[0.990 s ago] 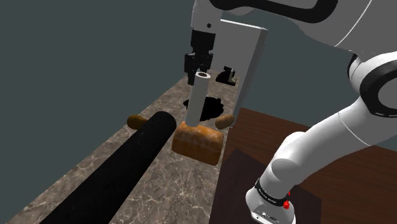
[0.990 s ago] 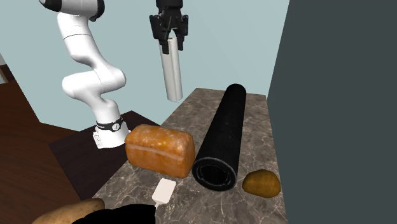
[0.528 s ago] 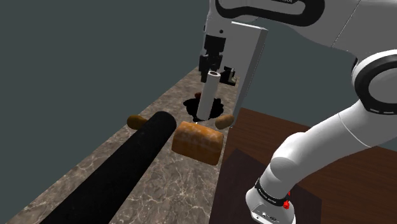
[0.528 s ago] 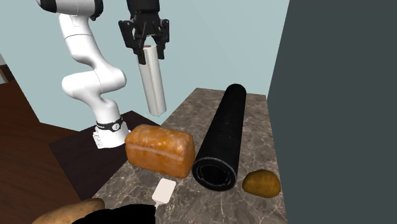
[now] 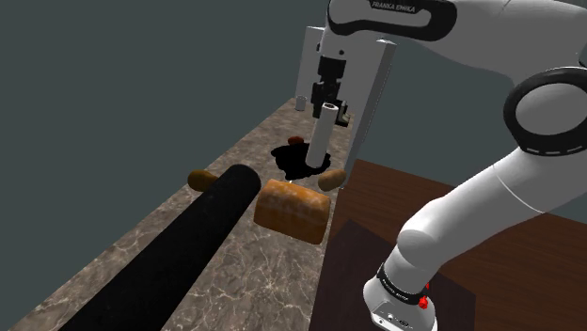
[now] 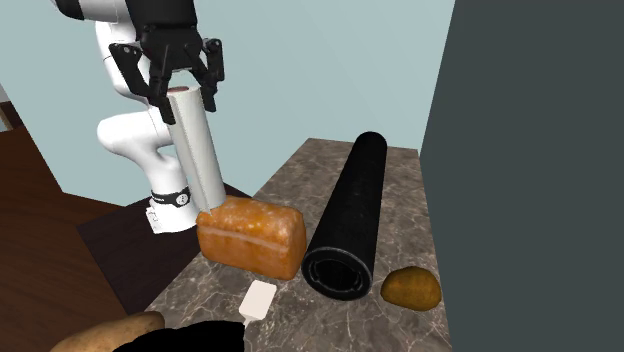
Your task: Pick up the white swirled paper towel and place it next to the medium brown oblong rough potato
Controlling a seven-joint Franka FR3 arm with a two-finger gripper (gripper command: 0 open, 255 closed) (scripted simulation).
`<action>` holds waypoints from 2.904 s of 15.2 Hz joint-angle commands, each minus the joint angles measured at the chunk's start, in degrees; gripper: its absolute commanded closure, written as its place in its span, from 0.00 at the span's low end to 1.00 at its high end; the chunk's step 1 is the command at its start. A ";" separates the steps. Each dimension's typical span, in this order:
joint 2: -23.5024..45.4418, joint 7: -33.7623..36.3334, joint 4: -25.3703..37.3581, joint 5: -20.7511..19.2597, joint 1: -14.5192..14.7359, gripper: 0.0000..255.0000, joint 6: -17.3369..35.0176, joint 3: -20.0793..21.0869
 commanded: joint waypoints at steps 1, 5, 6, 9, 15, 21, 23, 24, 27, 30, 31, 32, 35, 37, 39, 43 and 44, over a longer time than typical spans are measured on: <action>1.38 -2.81 0.71 -0.76 -0.97 1.00 0.60 -1.85; 4.87 -8.07 2.99 -1.83 -2.87 1.00 1.68 -5.31; 5.88 -9.38 3.74 -2.02 -3.34 1.00 1.93 -6.15; 9.24 -13.30 6.38 -2.35 -4.78 1.00 2.57 -8.60; 17.42 -21.10 13.69 -1.79 -7.90 1.00 3.21 -13.09; 27.68 -28.73 24.25 0.54 -11.88 1.00 2.40 -16.71; 31.63 -31.15 28.72 1.69 -13.55 1.00 1.64 -17.63; 33.71 -32.31 31.19 2.32 -14.48 1.00 1.14 -18.01; 40.56 -35.56 39.78 4.42 -17.69 1.00 -0.98 -18.83; 42.47 -36.49 40.67 4.97 -18.67 1.00 -0.07 -18.89; 42.24 -36.49 39.54 4.90 -18.54 1.00 0.83 -18.88; 42.03 -36.50 38.45 4.83 -18.41 1.00 1.72 -18.88; 41.54 -36.52 35.39 4.70 -18.10 1.00 4.29 -18.85; 41.31 -36.54 33.51 4.64 -17.93 1.00 5.95 -18.83; 41.16 -36.58 31.74 4.61 -17.78 1.00 7.57 -18.80; 41.07 -36.66 28.51 4.62 -17.55 1.00 10.69 -18.73; 41.08 -36.69 27.76 4.64 -17.50 1.00 11.45 -18.71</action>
